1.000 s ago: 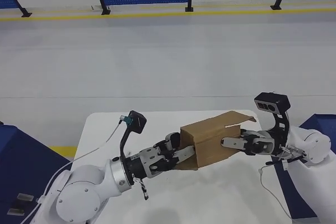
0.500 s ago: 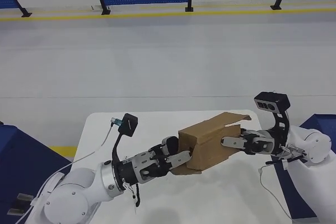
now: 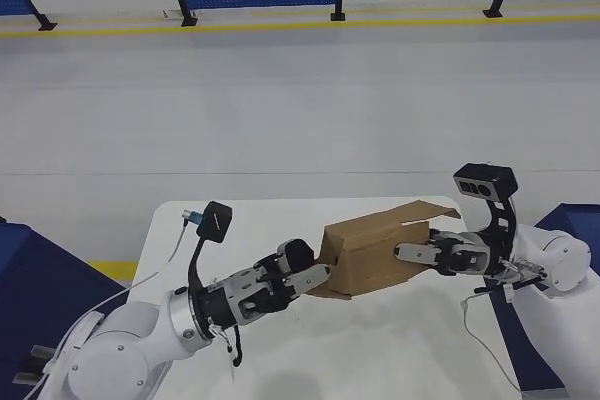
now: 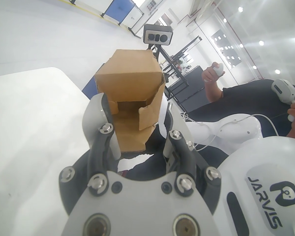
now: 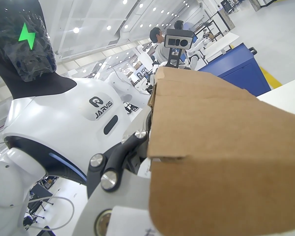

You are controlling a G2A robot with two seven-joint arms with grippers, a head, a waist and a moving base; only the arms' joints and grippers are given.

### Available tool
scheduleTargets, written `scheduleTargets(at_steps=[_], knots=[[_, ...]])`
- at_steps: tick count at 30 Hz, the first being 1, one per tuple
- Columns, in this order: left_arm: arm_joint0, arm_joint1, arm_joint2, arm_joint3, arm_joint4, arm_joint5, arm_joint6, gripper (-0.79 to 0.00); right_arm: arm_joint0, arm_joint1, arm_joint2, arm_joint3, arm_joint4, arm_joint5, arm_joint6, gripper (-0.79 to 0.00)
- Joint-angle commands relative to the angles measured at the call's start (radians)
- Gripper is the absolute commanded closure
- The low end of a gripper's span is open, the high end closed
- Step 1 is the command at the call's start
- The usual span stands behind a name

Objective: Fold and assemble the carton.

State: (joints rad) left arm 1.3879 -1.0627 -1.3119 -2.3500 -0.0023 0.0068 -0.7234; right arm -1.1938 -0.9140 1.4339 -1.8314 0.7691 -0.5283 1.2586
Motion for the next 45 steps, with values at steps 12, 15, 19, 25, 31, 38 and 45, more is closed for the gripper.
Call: scheduleTargets(at_steps=[12,15,19,25,31,38,45], knots=[[-0.031,0.0,0.05,0.0,0.035,0.035,-0.026,-0.369,0.005,-0.005,-0.001,-0.007,0.005,0.008,0.009,0.0],[-0.039,-0.001,0.065,0.0,0.047,0.043,-0.023,-0.357,0.002,-0.007,-0.003,-0.01,0.004,0.007,0.01,0.0],[-0.05,-0.002,0.08,0.004,0.055,0.054,-0.023,-0.329,0.001,-0.008,-0.004,-0.012,0.003,0.007,0.011,0.0],[-0.061,-0.003,0.088,0.005,0.06,0.061,-0.014,-0.332,-0.002,-0.01,-0.001,-0.011,0.004,0.006,0.013,0.0],[-0.061,-0.004,0.089,0.007,0.059,0.056,-0.008,-0.332,-0.005,-0.013,0.0,-0.011,0.006,0.006,0.015,0.0],[-0.07,-0.005,0.099,0.015,0.072,0.062,-0.002,-0.336,-0.003,-0.015,0.003,-0.011,0.005,0.008,0.02,0.0],[-0.066,-0.004,0.098,0.012,0.073,0.058,0.004,-0.339,-0.006,-0.017,0.004,-0.009,0.01,0.015,0.023,0.0]])
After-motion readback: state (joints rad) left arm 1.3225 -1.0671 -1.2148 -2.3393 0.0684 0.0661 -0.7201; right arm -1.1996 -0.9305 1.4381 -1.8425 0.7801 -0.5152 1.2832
